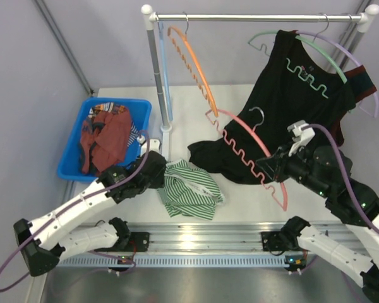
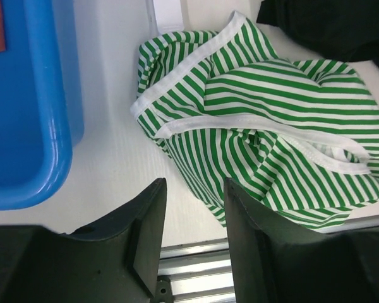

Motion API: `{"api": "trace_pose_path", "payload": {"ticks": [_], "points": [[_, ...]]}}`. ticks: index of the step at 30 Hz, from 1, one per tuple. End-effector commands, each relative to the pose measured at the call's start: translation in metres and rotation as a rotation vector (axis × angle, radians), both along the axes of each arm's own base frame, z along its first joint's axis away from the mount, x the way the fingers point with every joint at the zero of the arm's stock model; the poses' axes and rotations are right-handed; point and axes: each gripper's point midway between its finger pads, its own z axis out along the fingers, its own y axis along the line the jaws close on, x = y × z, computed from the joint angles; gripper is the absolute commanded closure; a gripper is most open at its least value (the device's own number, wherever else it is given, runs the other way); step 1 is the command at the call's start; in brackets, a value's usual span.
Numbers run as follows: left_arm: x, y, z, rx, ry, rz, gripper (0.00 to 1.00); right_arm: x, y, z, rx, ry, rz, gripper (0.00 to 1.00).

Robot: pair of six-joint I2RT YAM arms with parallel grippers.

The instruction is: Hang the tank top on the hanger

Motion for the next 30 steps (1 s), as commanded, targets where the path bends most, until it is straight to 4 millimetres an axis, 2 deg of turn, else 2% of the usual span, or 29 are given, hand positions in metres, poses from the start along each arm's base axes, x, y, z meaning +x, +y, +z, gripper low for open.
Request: {"api": "trace_pose_path", "payload": {"ticks": [1, 3, 6, 11, 20, 30], "points": [[0.007, -0.013, -0.004, 0.03, 0.018, -0.059, 0.54, -0.033, 0.02, -0.03, 0.066, 0.119, 0.155, 1.0], [0.009, -0.012, -0.012, 0.066, 0.038, -0.053, 0.54, -0.041, 0.016, -0.039, 0.066, 0.124, 0.167, 1.0], [0.012, -0.013, -0.023, 0.109, 0.069, -0.039, 0.55, -0.048, 0.013, -0.037, 0.067, 0.114, 0.187, 1.0], [0.019, -0.013, -0.037, 0.162, 0.094, -0.004, 0.56, -0.054, 0.019, -0.035, 0.067, 0.116, 0.244, 1.0], [0.036, -0.006, -0.045, 0.24, 0.06, 0.04, 0.58, -0.06, 0.025, -0.031, 0.051, 0.102, 0.308, 1.0], [0.052, 0.004, -0.056, 0.326, 0.047, 0.064, 0.61, -0.077, 0.029, -0.033, 0.055, 0.102, 0.405, 1.0]]}}
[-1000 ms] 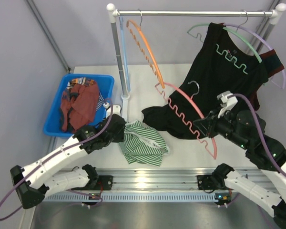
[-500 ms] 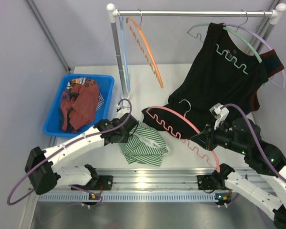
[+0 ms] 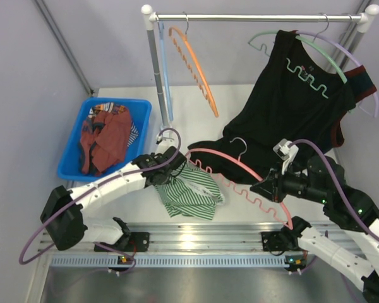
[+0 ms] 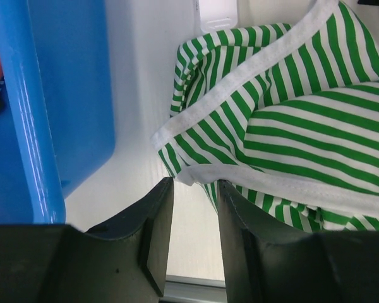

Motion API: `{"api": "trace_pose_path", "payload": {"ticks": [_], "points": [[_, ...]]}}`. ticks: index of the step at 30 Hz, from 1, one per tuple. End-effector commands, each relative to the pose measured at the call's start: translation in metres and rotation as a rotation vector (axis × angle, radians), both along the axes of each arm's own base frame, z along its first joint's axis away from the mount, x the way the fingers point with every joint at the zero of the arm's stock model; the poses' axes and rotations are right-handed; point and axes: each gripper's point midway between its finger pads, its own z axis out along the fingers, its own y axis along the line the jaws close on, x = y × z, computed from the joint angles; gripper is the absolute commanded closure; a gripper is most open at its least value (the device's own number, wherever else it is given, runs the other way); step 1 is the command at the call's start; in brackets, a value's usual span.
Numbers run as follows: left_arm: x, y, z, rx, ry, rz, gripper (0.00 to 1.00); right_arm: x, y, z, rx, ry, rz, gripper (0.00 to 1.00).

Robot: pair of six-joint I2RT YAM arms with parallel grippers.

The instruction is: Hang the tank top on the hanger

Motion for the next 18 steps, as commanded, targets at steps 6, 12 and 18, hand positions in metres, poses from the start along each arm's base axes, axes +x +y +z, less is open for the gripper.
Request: {"api": "trace_pose_path", "payload": {"ticks": [6, 12, 18], "points": [[0.021, 0.004, 0.006, 0.035, -0.077, 0.012, 0.63, -0.014, 0.007, 0.033, 0.085, -0.091, 0.094, 1.0], [0.021, 0.0, -0.001, 0.027, -0.06, -0.002, 0.7, -0.019, 0.009, 0.032, 0.097, -0.088, 0.121, 1.0], [0.016, 0.002, -0.007, 0.025, -0.037, -0.005, 0.57, -0.018, 0.009, 0.027, 0.096, -0.078, 0.117, 1.0]]}}
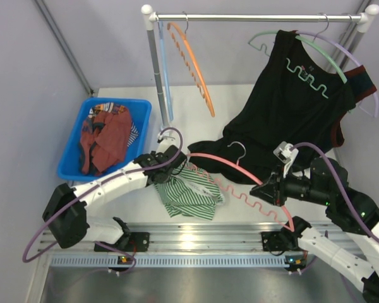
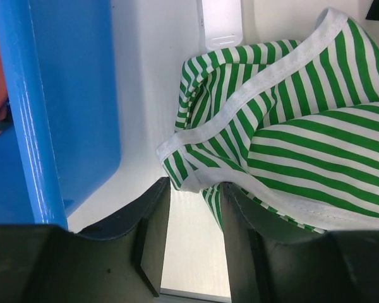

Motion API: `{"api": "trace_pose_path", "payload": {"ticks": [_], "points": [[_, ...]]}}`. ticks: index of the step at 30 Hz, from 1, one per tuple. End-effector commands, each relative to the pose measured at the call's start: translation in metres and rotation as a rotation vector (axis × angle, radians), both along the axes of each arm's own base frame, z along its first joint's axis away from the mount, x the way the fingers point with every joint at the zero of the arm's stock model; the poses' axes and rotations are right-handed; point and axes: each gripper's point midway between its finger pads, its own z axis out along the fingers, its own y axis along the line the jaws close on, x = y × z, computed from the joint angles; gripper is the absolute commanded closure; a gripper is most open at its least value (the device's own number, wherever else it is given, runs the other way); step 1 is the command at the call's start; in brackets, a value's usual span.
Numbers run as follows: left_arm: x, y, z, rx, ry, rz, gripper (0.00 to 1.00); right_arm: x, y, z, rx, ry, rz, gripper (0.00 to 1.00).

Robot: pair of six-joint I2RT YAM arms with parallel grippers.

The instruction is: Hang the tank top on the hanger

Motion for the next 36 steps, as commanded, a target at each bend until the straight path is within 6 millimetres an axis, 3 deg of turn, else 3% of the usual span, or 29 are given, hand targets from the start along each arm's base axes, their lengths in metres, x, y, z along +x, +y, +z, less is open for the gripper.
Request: {"api": "trace_pose_path", "payload": {"ticks": [1, 7, 14, 18, 25, 36], "points": [[0.002, -0.001, -0.004, -0.009, -0.008, 0.004, 0.57, -0.003, 0.006, 0.021, 0.062, -0.068, 0.039, 1.0], [0.002, 0.005, -0.008, 0.018, -0.011, 0.029, 0.63, -0.003, 0.006, 0.018, 0.062, -0.065, 0.042, 1.0], [0.01, 0.01, -0.004, 0.049, -0.041, 0.063, 0.79, -0.006, 0.009, 0.013, 0.065, -0.054, 0.066, 1.0], [0.014, 0.012, 0.011, 0.049, -0.071, 0.066, 1.0, -0.008, 0.013, 0.009, 0.066, -0.042, 0.098, 1.0], [0.019, 0.002, 0.058, -0.003, -0.103, 0.011, 1.0, -0.009, 0.02, -0.005, 0.05, -0.018, 0.14, 1.0], [0.008, -0.019, 0.092, -0.091, -0.03, -0.102, 1.0, 0.011, 0.028, 0.004, 0.077, -0.063, 0.101, 1.0]]}}
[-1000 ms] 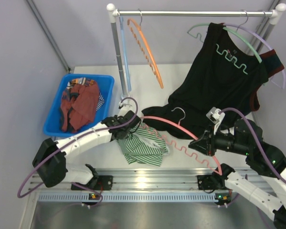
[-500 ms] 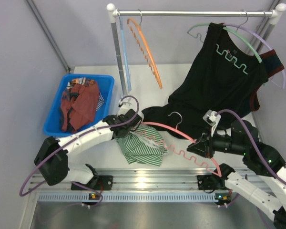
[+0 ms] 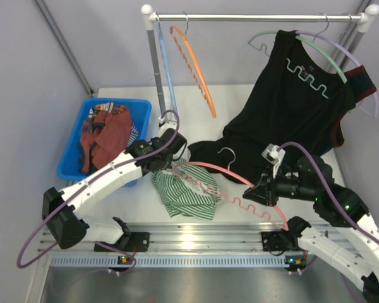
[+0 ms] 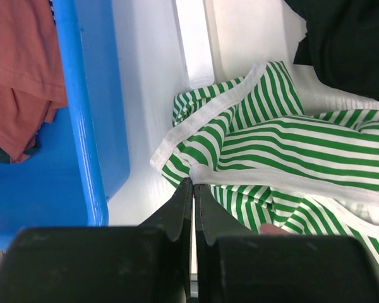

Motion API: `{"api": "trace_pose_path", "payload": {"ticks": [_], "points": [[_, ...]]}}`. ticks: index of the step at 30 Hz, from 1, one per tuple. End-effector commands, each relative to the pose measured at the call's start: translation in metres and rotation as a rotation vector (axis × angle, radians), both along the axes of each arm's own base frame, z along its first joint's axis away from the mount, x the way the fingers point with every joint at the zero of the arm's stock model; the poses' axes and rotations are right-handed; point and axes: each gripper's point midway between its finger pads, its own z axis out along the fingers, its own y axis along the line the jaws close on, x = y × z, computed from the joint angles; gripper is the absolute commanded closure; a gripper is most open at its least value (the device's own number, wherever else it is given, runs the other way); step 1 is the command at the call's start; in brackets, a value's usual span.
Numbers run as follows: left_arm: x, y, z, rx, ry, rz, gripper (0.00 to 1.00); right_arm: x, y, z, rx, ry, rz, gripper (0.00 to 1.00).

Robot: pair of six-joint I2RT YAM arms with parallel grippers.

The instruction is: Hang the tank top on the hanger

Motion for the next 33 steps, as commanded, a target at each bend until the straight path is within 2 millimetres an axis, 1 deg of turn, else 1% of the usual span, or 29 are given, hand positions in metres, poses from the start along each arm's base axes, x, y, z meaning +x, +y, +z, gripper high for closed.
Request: {"api": "trace_pose_path", "payload": {"ticks": [1, 8, 10, 13, 15, 19, 21, 22, 24, 25, 26, 27, 28, 30, 31, 32, 33], "points": [[-0.009, -0.001, 0.02, -0.032, 0.015, -0.045, 1.0, 0.014, 0.013, 0.029, 0.085, -0.109, 0.007, 1.0], [-0.011, -0.003, 0.031, -0.053, 0.019, -0.067, 1.0, 0.027, 0.022, 0.029, 0.105, -0.123, -0.012, 1.0], [-0.012, -0.004, 0.035, -0.061, 0.016, -0.072, 1.0, 0.027, 0.025, 0.024, 0.105, -0.106, -0.005, 1.0], [-0.013, -0.006, 0.042, -0.078, 0.014, -0.084, 1.0, 0.028, 0.028, 0.022, 0.115, -0.099, -0.002, 1.0], [-0.014, -0.007, 0.044, -0.078, 0.022, -0.091, 1.0, 0.028, 0.03, 0.021, 0.12, -0.101, 0.0, 1.0], [-0.017, -0.014, 0.049, -0.104, 0.035, -0.131, 1.0, 0.032, 0.031, 0.014, 0.116, -0.089, -0.022, 1.0], [-0.019, -0.015, 0.051, -0.111, 0.042, -0.145, 1.0, 0.034, 0.032, 0.016, 0.129, -0.102, -0.031, 1.0], [-0.02, -0.018, 0.053, -0.121, 0.045, -0.155, 1.0, 0.037, 0.032, 0.015, 0.131, -0.102, -0.048, 1.0], [-0.022, -0.019, 0.055, -0.129, 0.051, -0.173, 1.0, 0.042, 0.032, 0.02, 0.151, -0.122, -0.074, 1.0], [-0.023, -0.021, 0.057, -0.138, 0.054, -0.182, 1.0, 0.047, 0.031, 0.016, 0.145, -0.126, -0.102, 1.0], [-0.025, -0.024, 0.058, -0.154, 0.061, -0.198, 1.0, 0.052, 0.03, 0.017, 0.148, -0.134, -0.125, 1.0], [-0.027, -0.025, 0.061, -0.164, 0.06, -0.208, 1.0, 0.056, 0.028, 0.016, 0.144, -0.14, -0.15, 1.0], [-0.028, -0.027, 0.065, -0.179, 0.058, -0.217, 1.0, 0.065, 0.024, 0.012, 0.131, -0.147, -0.204, 1.0], [-0.031, -0.029, 0.07, -0.194, 0.061, -0.236, 1.0, 0.073, 0.019, 0.013, 0.131, -0.169, -0.259, 1.0], [-0.03, -0.03, 0.076, -0.201, 0.052, -0.24, 1.0, 0.076, 0.016, 0.014, 0.135, -0.184, -0.279, 1.0], [-0.032, -0.028, 0.077, -0.196, 0.055, -0.242, 1.0, 0.076, 0.018, 0.018, 0.153, -0.198, -0.272, 1.0], [-0.031, -0.028, 0.082, -0.199, 0.045, -0.244, 1.0, 0.071, 0.021, 0.019, 0.162, -0.197, -0.234, 1.0]]}}
